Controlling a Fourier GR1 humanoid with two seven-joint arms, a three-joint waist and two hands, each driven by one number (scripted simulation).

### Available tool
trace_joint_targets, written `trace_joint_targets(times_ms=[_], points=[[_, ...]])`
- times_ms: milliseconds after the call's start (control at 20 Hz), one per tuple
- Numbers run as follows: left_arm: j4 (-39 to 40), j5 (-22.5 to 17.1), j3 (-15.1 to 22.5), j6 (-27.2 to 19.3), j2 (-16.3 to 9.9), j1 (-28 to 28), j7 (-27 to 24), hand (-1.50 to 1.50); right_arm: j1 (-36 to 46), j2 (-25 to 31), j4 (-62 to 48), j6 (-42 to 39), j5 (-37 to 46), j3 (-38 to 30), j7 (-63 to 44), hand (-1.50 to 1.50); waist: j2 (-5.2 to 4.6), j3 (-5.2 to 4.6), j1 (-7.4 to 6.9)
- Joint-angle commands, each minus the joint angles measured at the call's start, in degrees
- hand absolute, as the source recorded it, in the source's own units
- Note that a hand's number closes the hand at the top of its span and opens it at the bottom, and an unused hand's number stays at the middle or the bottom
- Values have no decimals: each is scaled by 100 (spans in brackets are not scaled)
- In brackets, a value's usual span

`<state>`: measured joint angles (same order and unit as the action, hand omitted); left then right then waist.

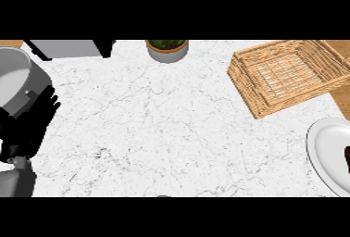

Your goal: Pick the eggplant from the cutting board and place it in the basket

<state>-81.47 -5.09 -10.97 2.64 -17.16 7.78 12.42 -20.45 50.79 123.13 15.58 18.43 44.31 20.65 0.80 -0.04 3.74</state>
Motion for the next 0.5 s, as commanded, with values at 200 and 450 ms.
trace_joint_targets(times_ms=[200,450], points=[[-35,13,63,26,62,60,-2,0,-1621,1649,1762,717,-1370,-1890,433,150,-38,0,-65],[-199,152,221,-105,215,12,72,0,-1820,1806,2195,694,-2330,-3340,-44,150,-50,2,-177]])
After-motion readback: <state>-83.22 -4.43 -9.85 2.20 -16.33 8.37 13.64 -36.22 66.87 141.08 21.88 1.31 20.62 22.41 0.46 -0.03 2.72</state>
